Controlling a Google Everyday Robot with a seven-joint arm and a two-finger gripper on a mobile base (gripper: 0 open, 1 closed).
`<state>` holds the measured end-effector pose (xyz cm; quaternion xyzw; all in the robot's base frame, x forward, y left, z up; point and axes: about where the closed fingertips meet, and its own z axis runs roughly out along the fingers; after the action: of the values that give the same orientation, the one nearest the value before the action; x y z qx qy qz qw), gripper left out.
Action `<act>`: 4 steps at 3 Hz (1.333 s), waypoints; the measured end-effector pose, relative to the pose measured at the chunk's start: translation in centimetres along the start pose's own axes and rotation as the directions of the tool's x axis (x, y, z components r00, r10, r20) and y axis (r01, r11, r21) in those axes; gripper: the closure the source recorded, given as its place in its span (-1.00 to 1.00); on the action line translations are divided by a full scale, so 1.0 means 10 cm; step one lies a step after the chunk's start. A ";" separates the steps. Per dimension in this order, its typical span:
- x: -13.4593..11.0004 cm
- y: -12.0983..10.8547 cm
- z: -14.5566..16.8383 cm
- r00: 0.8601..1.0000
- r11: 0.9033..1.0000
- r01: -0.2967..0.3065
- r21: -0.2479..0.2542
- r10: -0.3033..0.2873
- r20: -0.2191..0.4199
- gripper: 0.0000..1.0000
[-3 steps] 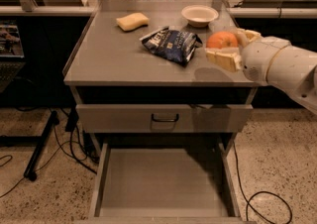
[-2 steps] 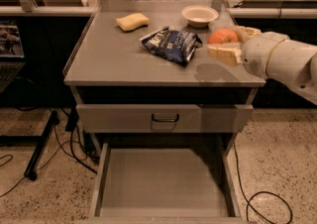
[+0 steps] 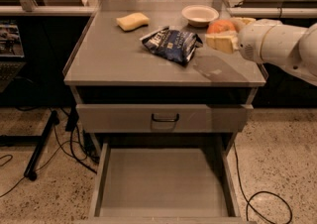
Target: Pick orange from middle drawer and place on counter
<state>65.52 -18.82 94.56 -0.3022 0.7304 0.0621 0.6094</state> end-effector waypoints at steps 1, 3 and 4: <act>0.06 -0.05 0.15 0.999 0.999 -0.027 0.023 0.028 -0.027 1.00; 0.13 -0.13 0.19 0.998 0.995 -0.062 0.083 0.063 -0.006 1.00; 0.29 -0.35 0.39 0.993 0.981 -0.121 0.152 0.121 0.013 1.00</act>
Offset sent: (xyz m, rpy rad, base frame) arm 0.0205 -0.0027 -0.0116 0.0100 0.0334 -0.0633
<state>70.49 -20.93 91.88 -0.2096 0.7487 0.0435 0.6274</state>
